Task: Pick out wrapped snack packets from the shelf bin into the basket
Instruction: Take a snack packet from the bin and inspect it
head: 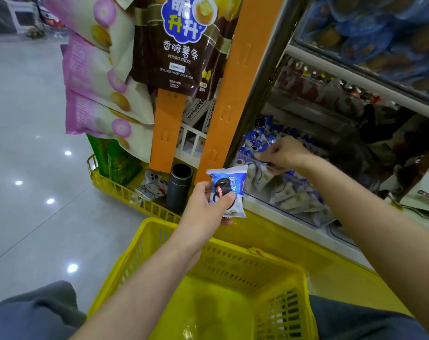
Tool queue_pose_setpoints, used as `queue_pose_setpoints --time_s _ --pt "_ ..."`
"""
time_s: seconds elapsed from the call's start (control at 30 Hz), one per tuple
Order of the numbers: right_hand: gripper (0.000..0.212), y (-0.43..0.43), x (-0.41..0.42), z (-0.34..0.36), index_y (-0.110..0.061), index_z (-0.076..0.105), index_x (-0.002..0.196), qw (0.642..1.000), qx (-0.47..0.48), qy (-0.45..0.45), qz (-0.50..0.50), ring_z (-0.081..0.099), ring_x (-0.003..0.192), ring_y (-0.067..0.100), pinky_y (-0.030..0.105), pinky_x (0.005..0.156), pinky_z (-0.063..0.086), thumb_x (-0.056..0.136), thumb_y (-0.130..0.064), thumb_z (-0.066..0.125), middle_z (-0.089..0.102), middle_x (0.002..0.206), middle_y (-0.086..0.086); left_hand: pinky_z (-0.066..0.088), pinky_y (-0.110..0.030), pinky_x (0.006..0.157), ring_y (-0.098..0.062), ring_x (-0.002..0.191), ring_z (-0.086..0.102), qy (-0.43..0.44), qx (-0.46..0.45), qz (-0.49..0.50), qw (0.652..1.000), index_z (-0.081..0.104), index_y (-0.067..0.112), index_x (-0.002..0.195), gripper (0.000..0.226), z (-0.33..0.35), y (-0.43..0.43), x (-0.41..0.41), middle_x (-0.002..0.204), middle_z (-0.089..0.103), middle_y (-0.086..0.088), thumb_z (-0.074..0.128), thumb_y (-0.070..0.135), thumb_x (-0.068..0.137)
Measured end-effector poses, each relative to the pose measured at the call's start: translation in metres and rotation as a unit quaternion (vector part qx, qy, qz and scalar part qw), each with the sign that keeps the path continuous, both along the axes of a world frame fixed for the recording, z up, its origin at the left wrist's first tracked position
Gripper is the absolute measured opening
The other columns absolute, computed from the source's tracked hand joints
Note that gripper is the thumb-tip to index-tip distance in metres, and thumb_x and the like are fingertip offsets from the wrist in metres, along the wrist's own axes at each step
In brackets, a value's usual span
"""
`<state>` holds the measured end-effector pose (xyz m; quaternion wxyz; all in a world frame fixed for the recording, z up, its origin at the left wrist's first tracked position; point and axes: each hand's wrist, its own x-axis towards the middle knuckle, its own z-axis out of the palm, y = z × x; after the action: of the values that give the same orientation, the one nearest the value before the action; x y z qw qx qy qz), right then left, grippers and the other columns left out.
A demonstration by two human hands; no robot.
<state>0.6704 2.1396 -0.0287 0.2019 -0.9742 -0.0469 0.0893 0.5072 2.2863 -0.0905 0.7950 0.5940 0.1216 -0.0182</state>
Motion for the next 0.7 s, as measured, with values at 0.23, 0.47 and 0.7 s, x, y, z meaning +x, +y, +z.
queue_pose_setpoints --time_s 0.23,0.47,0.7 --pt "0.024 -0.015 -0.009 -0.008 -0.007 0.06 0.106 0.981 0.136 0.139 -0.013 0.065 0.082 0.015 0.019 0.056 0.057 0.084 -0.015 0.067 0.055 0.115 0.007 0.056 -0.022 0.059 -0.009 0.077 0.064 -0.002 0.012 -0.002 1.0 0.042 0.015 0.119 0.033 0.002 -0.001 -0.002 0.108 0.062 -0.007 0.058 0.017 0.09" --pt "0.018 -0.009 -0.035 -0.004 -0.014 0.062 0.102 0.981 0.098 -0.165 -0.007 0.056 0.084 0.006 0.014 0.071 0.043 0.092 -0.027 0.056 0.063 0.096 -0.002 0.056 -0.019 0.06 -0.007 0.078 0.065 0.011 0.037 -0.021 0.999 0.042 0.019 0.115 0.032 -0.003 -0.003 -0.003 0.11 0.062 -0.004 0.06 0.018 0.088" --pt "0.017 -0.006 -0.135 -0.037 -0.022 0.059 0.105 0.958 0.262 -0.062 0.101 0.058 0.081 -0.001 0.015 0.072 0.049 0.089 -0.026 0.055 0.063 0.091 -0.009 0.047 -0.013 0.056 -0.007 0.079 0.061 0.03 0.102 -0.075 0.991 0.046 0.012 0.113 0.034 -0.014 -0.014 -0.008 0.109 0.062 -0.006 0.065 0.018 0.085"
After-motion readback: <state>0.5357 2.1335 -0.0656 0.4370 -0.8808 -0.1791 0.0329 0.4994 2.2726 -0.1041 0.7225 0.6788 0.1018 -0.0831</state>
